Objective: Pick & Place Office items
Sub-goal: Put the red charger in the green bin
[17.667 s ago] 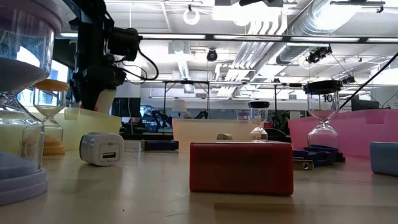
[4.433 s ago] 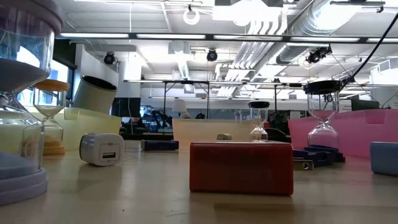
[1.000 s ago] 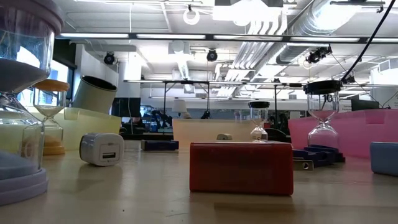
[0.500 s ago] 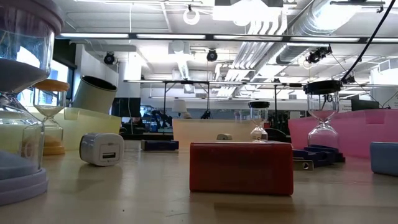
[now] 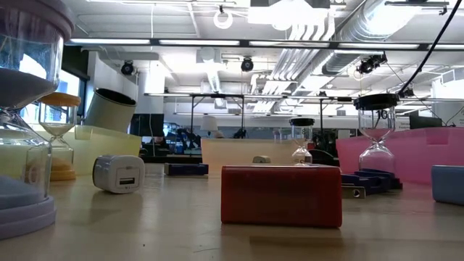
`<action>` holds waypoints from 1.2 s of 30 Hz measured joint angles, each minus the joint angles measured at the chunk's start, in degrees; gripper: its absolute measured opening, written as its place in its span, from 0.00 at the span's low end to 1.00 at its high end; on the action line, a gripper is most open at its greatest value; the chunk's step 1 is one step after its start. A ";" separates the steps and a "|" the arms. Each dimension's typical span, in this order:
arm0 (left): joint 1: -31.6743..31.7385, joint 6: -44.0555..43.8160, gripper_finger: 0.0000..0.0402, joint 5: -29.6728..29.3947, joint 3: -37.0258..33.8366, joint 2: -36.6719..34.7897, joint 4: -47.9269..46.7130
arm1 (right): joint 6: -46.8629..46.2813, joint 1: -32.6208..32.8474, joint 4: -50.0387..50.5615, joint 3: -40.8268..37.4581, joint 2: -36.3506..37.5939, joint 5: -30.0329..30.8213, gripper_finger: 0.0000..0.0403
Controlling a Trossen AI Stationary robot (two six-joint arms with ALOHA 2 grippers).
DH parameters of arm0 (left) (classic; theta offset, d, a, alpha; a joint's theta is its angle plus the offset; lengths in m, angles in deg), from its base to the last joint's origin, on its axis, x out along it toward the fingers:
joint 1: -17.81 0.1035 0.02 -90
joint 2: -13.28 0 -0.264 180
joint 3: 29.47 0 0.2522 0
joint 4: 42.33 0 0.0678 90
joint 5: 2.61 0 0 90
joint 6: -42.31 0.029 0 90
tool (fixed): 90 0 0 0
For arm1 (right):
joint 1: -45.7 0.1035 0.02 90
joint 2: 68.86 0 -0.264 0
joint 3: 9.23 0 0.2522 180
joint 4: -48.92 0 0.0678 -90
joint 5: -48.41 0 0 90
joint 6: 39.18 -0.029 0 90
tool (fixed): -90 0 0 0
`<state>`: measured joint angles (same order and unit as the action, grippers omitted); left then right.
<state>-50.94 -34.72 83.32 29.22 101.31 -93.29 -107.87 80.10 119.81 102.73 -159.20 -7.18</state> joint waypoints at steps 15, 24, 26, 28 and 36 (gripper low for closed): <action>0.11 1.40 0.53 -3.08 -0.31 -7.07 -2.41 | 4.59 -3.55 -5.84 0.00 0.00 -1.96 0.73; 5.75 7.52 0.54 -4.98 -0.26 -22.22 -4.70 | 10.30 -4.20 -9.85 0.00 0.00 -2.63 0.73; 7.90 9.88 0.54 -7.01 -0.26 -26.38 -5.18 | 11.64 -4.18 -9.83 0.00 0.00 -3.69 0.73; 11.06 12.25 0.54 -8.17 -0.24 -30.66 -6.59 | 13.42 -4.18 -9.79 0.00 0.00 -4.77 0.73; 28.78 20.63 0.54 -8.51 -0.19 -45.06 -11.35 | 28.67 -5.26 -9.15 0.00 0.04 -6.22 0.73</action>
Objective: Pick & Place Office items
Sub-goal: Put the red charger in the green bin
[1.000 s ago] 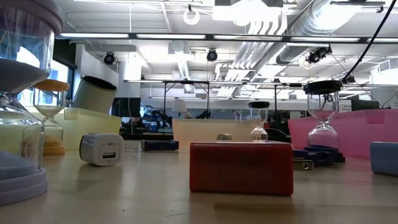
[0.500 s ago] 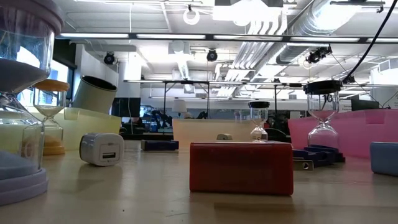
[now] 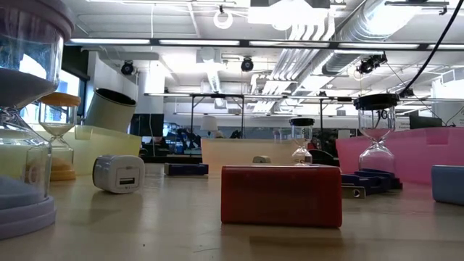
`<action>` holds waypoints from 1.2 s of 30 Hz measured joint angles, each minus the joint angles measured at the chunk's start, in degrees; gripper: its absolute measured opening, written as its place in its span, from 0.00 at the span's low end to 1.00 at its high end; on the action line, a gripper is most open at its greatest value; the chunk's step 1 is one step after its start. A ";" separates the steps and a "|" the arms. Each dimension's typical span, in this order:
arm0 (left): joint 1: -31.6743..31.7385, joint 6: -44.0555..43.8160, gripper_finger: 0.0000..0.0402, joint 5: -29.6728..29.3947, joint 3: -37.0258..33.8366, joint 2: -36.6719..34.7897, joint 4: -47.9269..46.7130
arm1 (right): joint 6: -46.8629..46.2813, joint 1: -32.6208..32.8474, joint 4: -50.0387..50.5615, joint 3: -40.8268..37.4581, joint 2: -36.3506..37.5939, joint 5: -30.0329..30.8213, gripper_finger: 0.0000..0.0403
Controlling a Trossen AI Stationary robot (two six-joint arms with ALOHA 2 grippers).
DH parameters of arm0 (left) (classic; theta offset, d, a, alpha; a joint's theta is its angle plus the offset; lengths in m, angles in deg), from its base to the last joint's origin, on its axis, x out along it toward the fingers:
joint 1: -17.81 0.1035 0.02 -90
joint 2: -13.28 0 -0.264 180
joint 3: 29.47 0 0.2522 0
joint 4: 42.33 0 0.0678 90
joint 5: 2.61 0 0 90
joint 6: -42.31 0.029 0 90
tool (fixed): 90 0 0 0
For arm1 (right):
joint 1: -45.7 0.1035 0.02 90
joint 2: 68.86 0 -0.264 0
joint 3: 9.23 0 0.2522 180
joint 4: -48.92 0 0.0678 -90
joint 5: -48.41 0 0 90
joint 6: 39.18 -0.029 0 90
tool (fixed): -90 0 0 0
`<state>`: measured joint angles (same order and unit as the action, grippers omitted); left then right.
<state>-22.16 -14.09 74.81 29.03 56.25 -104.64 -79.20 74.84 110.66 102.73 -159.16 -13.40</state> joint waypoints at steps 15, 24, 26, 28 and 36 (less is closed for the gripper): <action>46.01 6.39 0.54 12.17 0.04 -2.20 -13.64 | 19.80 -8.89 8.36 0.04 5.87 -1.73 0.73; 68.54 12.71 0.54 14.95 0.08 4.62 -15.09 | 29.14 -14.23 10.65 0.04 5.82 -9.90 0.73; 71.84 13.73 0.54 15.50 0.09 6.48 -15.07 | 30.23 -15.20 11.45 0.04 5.82 -11.43 0.73; 74.23 13.49 0.54 15.50 0.08 8.46 -15.05 | 31.56 -16.13 11.92 0.04 5.82 -12.70 0.73; 76.99 13.04 0.54 16.57 0.10 15.35 -14.52 | 34.26 -18.40 11.83 0.04 5.82 -17.93 0.73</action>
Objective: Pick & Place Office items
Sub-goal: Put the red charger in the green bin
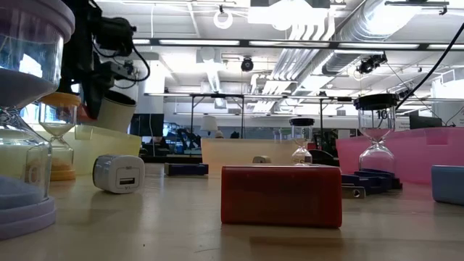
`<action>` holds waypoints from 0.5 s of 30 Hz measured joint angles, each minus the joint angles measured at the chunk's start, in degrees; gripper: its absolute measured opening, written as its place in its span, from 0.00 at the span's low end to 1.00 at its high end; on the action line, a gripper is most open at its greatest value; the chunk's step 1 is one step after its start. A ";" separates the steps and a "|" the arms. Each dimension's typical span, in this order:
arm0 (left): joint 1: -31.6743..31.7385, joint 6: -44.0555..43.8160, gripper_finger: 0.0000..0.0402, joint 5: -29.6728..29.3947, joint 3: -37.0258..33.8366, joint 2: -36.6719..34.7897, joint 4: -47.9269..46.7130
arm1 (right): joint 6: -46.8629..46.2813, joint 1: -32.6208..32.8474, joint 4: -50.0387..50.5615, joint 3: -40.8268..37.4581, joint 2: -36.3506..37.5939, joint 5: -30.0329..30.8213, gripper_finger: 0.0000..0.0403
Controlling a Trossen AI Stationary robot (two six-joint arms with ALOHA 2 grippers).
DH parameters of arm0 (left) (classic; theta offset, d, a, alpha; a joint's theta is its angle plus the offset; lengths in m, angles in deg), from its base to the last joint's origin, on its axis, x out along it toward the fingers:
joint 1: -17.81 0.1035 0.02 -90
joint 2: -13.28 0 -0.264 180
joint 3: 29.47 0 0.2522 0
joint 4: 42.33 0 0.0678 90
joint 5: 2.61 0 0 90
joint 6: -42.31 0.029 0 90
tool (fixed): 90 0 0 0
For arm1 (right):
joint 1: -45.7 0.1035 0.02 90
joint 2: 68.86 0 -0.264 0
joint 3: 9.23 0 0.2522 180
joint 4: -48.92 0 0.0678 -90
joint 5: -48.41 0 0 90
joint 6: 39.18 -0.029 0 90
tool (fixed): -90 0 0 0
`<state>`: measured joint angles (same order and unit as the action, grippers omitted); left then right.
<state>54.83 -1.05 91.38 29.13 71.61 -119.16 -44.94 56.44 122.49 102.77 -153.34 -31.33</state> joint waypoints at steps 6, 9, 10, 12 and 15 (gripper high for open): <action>-1.33 -1.95 0.54 -3.52 0.00 2.02 1.84 | -0.65 0.03 0.45 0.00 0.00 -0.26 0.73; -1.92 -2.57 0.54 -4.89 0.00 2.06 3.06 | -1.86 0.42 0.65 0.00 0.00 -0.26 0.73; -2.12 -3.17 0.54 -5.45 0.00 2.06 2.98 | -2.07 0.69 0.87 0.00 0.00 -0.29 0.73; -2.65 -4.47 0.54 -6.06 -0.15 2.04 3.05 | -2.91 1.33 1.19 -0.02 -0.02 -0.31 0.73; -4.71 -4.99 0.54 -5.62 -0.92 2.03 2.70 | -3.50 1.94 2.26 -0.02 -0.02 0.18 0.73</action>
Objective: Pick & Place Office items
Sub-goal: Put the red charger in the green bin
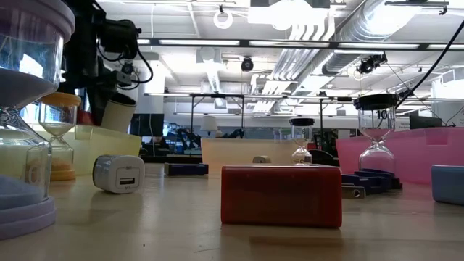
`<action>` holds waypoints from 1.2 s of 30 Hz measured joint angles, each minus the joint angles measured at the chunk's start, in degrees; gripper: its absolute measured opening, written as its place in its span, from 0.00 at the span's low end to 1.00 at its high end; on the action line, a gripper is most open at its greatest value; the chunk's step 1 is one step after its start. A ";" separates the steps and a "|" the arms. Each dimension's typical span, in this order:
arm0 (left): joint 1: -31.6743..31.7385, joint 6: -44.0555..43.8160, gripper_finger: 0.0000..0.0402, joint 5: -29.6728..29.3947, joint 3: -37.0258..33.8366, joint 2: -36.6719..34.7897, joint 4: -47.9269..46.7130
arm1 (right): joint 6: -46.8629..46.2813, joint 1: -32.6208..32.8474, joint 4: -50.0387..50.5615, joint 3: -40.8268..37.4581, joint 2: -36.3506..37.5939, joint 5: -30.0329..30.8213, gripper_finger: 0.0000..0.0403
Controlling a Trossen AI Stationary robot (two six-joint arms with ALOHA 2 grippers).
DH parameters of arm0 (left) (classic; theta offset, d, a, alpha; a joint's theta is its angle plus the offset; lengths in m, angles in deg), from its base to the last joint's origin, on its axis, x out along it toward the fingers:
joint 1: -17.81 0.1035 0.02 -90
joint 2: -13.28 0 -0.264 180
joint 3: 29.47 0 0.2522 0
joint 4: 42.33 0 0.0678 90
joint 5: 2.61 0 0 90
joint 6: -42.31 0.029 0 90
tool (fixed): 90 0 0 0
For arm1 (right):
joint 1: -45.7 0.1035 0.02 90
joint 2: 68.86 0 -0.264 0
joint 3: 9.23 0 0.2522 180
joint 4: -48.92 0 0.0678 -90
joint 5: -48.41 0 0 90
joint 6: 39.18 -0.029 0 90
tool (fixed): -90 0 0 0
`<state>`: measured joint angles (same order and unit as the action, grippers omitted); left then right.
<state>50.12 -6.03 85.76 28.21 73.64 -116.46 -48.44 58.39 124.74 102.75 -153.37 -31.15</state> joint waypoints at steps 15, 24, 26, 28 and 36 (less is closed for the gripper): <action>-12.88 -13.19 0.54 -4.42 -0.35 -0.63 -5.88 | -1.68 0.47 0.99 -0.02 0.00 0.05 0.73; -22.57 -23.65 0.54 -6.12 -1.17 -1.52 -5.92 | -3.19 2.08 2.58 -0.02 0.00 0.31 0.73; -24.34 -24.84 0.54 -6.23 -1.17 -1.75 -5.82 | -3.22 2.13 2.55 -0.02 0.00 1.17 0.73; -26.27 -26.66 0.54 -6.20 -1.17 -2.44 -5.74 | -3.60 2.09 2.57 -0.02 0.00 1.32 0.73; -36.78 -38.71 0.54 -7.80 -1.38 -3.09 -6.73 | -3.42 1.41 2.37 -0.02 0.00 1.60 0.73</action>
<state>13.33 -44.75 77.96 26.83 70.55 -123.20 -51.86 59.80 127.11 102.73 -153.37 -29.54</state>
